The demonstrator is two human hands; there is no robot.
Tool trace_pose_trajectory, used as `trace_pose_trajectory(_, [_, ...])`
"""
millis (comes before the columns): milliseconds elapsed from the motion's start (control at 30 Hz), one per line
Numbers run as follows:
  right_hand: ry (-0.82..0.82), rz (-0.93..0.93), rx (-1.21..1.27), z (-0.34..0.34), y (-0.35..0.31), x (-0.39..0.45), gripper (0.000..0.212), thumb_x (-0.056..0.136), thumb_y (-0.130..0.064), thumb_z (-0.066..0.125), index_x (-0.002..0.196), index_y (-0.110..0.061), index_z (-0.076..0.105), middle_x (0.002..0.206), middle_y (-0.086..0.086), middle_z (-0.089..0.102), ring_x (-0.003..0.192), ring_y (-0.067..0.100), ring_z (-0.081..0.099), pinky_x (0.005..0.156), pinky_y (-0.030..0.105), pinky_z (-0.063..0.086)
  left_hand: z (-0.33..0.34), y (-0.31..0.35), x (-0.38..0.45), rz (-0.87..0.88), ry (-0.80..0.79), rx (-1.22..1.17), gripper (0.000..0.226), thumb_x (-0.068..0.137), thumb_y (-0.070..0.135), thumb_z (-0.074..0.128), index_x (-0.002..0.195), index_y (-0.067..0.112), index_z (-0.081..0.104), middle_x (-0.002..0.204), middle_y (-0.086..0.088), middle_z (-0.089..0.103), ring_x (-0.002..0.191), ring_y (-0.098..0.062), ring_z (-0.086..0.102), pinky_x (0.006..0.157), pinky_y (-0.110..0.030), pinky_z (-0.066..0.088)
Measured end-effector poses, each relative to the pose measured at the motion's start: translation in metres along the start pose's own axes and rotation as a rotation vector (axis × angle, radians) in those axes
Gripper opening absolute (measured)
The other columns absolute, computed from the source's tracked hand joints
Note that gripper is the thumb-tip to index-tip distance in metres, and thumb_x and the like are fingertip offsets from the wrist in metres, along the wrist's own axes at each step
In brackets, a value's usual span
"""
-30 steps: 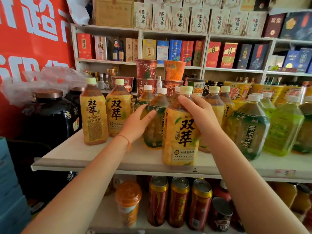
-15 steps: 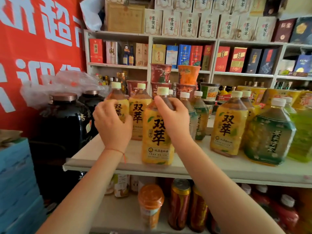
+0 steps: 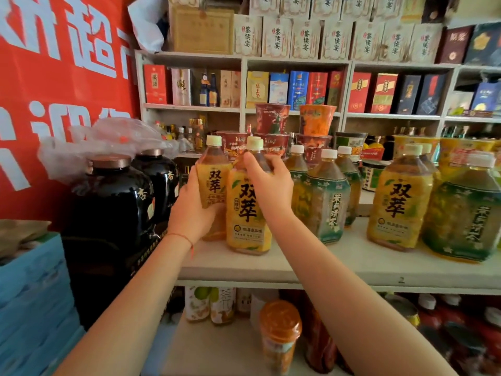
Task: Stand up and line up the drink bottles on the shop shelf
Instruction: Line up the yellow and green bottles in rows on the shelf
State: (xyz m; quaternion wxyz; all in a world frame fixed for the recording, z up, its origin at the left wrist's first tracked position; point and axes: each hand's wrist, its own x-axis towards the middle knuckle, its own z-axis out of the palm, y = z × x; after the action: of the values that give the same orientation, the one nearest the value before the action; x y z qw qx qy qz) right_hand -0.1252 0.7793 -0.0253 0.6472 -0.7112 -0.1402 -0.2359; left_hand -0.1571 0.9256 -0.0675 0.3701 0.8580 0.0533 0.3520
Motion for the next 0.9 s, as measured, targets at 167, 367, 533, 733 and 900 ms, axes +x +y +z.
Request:
trace_pose_trajectory(167, [-0.13,-0.2,-0.257,-0.014,0.001,-0.003,0.049,0.104,-0.047,0.038,0.141,-0.018,0.052,0.14,0.001,0.056,0.131,0.017,0.048,0.112,0.044,0.039,0.012,0.004,-0.005,-0.111,0.158,-0.207,0.057,0.086,0.023,0.068,0.138,0.02,0.046,0.127,-0.008,0.055,0.118,-0.027,0.054,0.1,-0.045,0.049])
trace_pose_trajectory(367, [0.3,-0.485,-0.524,-0.115,0.01,0.027,0.04,0.098,-0.018,0.048,0.136,-0.008,0.046,0.142,0.013,0.043,0.131,0.027,0.039,0.109,0.046,0.037,0.035,0.094,-0.05,0.662,0.558,-0.216,0.022,0.087,-0.004,0.054,0.108,-0.006,0.06,0.106,-0.017,0.06,0.103,-0.024,0.054,0.098,-0.025,0.043])
trace_pose_trajectory(533, [0.418,-0.2,-0.821,-0.202,0.036,0.05,0.062,0.092,-0.02,0.054,0.147,-0.004,0.029,0.153,0.022,0.029,0.144,0.04,0.023,0.119,0.053,0.023,0.1,0.137,-0.065,0.55,0.117,-0.129,0.048,0.09,0.022,0.063,0.134,0.008,0.048,0.126,-0.006,0.053,0.118,-0.016,0.05,0.103,-0.025,0.046])
trace_pose_trajectory(733, [0.16,0.027,-0.629,-0.261,0.059,0.066,0.086,0.09,-0.048,0.066,0.153,-0.01,0.021,0.152,0.016,0.031,0.138,0.035,0.036,0.105,0.051,0.046,0.144,0.146,-0.029,-0.042,-0.08,-0.213,0.121,0.067,0.053,0.086,0.157,0.03,0.009,0.159,-0.004,0.026,0.147,-0.025,0.028,0.117,-0.051,0.034])
trace_pose_trajectory(900, [0.038,0.005,-0.591,-0.275,0.058,0.071,0.079,0.079,-0.052,0.078,0.137,-0.015,0.038,0.139,0.01,0.04,0.119,0.028,0.05,0.085,0.035,0.053,0.153,0.139,-0.02,-0.23,-0.157,-0.466,0.145,0.025,0.079,0.085,0.15,0.053,0.015,0.159,0.002,0.029,0.145,-0.024,0.032,0.114,-0.055,0.036])
